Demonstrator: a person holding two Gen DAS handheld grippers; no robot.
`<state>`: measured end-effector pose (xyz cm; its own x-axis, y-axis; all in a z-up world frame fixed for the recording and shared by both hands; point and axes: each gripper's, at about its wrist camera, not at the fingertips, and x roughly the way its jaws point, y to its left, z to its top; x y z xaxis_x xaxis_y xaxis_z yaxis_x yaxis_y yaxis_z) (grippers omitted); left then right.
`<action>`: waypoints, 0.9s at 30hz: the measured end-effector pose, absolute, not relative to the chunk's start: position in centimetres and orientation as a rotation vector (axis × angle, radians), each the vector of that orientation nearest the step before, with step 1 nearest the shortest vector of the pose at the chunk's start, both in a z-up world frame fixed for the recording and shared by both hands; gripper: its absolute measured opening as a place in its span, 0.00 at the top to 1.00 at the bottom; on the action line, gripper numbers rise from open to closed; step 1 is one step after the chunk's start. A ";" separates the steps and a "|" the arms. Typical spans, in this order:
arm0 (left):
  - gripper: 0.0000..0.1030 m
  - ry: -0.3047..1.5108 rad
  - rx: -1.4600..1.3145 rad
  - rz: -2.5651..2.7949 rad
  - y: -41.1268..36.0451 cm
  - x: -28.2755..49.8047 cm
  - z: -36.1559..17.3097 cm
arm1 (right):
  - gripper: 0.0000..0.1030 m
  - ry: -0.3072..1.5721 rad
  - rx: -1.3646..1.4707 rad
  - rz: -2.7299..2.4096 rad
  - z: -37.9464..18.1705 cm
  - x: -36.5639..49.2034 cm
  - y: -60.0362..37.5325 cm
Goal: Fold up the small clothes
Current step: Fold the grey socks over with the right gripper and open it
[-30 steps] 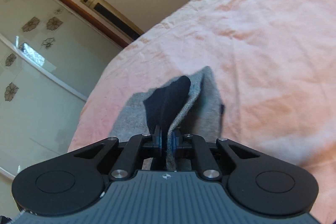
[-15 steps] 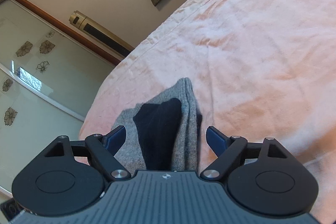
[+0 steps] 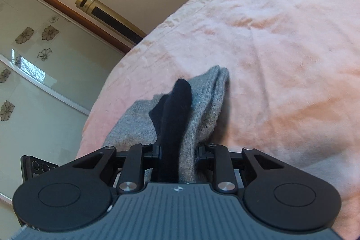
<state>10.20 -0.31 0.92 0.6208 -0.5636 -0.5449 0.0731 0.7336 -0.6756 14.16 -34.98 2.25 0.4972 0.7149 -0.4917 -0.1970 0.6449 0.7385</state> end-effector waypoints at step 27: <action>0.87 0.866 -0.475 -0.337 6.7 1.0 0.5 | 0.78 0.983 0.468 0.641 1.7 3.9 -30.5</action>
